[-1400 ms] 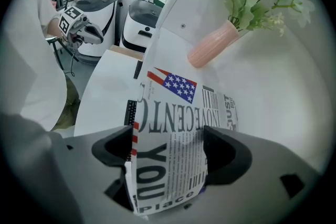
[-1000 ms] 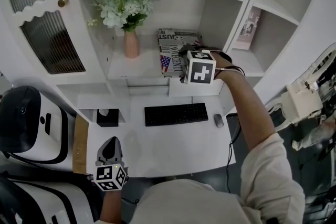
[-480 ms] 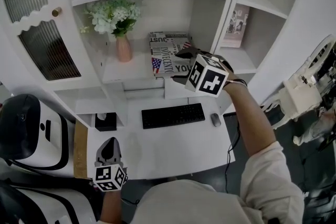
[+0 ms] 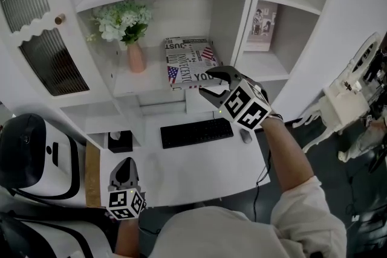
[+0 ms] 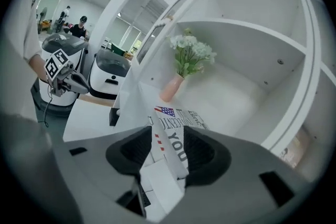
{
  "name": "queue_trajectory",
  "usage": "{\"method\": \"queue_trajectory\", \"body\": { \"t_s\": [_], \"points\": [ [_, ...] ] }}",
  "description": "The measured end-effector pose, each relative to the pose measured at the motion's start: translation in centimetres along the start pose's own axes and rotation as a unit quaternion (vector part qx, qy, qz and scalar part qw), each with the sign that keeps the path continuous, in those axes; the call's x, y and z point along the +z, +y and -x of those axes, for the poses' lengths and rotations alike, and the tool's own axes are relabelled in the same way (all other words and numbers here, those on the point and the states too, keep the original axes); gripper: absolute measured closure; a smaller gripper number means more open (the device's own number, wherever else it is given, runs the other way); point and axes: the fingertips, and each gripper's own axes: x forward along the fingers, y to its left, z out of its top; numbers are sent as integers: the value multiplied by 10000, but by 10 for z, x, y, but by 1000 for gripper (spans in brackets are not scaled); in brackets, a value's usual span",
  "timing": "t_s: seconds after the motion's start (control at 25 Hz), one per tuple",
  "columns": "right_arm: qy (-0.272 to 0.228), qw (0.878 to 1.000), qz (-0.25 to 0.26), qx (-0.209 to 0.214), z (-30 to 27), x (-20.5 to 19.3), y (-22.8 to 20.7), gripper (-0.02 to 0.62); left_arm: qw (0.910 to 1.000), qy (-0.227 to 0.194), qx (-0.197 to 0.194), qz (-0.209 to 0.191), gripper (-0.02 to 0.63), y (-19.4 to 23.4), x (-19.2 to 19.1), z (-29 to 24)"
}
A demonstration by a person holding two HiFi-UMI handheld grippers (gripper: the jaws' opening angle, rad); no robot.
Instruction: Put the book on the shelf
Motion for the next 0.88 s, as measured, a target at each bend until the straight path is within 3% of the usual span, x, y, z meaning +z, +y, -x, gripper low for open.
{"method": "queue_trajectory", "body": {
  "t_s": [0.56, 0.88],
  "points": [
    [-687, 9879, -1124, -813, 45, -27, 20, 459, 9999, -24, -28, -130, 600, -11, 7, 3],
    [-1130, 9706, -1724, -1245, 75, -43, 32, 527, 9998, -69, -13, -188, 600, -16, 12, 4]
  ]
}}
